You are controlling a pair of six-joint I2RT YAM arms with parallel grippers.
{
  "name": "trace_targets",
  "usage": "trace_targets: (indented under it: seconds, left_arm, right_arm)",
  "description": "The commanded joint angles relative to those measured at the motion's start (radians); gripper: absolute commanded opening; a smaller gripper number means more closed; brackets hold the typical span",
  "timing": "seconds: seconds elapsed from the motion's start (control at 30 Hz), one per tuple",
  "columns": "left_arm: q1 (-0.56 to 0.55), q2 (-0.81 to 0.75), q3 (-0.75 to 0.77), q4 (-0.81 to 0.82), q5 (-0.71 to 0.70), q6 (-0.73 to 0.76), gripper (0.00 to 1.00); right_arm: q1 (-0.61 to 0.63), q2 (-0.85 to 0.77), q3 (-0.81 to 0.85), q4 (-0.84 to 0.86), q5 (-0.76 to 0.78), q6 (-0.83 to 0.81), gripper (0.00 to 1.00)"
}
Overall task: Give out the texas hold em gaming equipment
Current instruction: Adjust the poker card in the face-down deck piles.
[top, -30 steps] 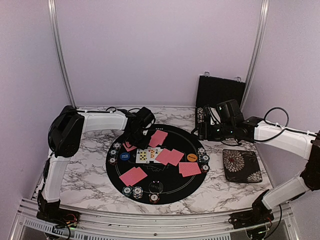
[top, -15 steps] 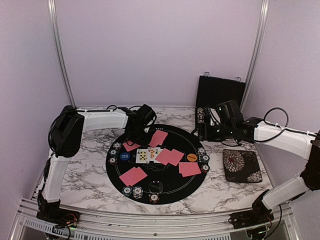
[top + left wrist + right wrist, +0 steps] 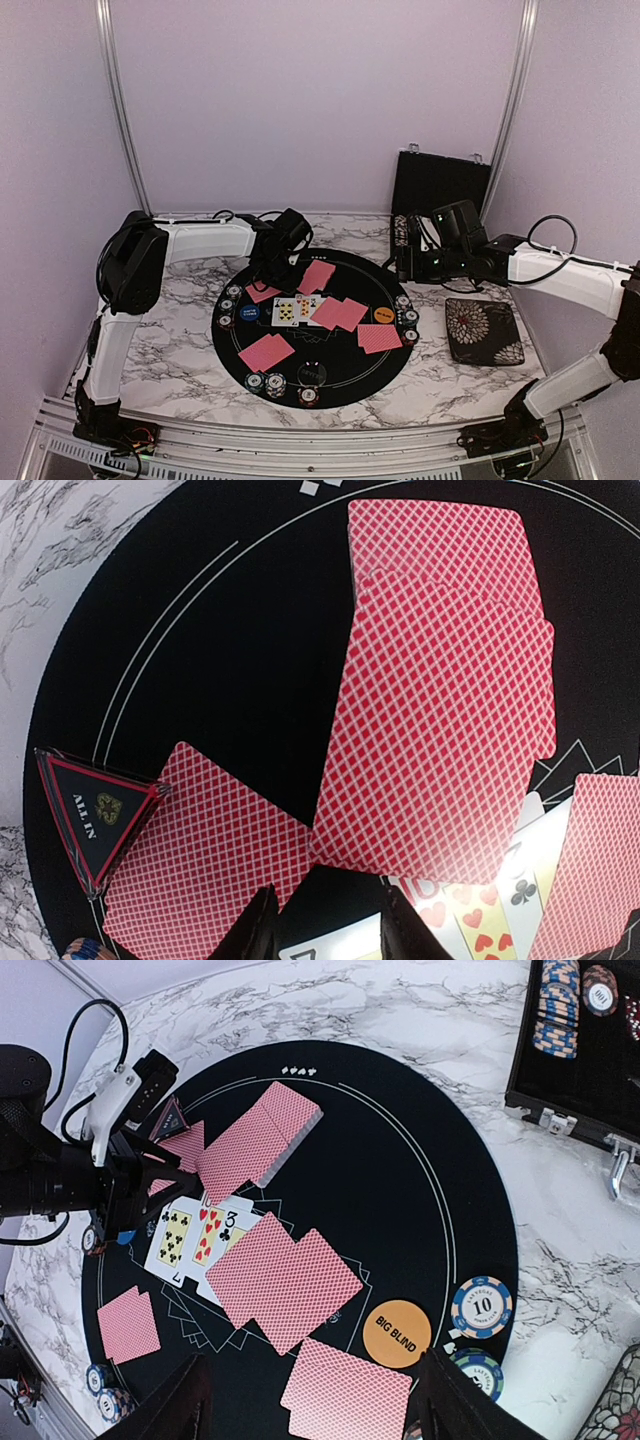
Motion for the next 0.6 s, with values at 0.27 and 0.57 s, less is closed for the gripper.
trace_targets:
  seconds: [0.27,0.57]
  left_arm:
    - [0.003,0.007,-0.024,0.008,-0.007,0.01,0.36]
    - [0.004,0.029,-0.019,0.014,0.001,0.011,0.36]
  right_arm:
    - [0.013,-0.001,-0.002,0.021,-0.009,0.015,0.68]
    - [0.013,0.004,0.003,0.023,-0.011,0.016,0.68]
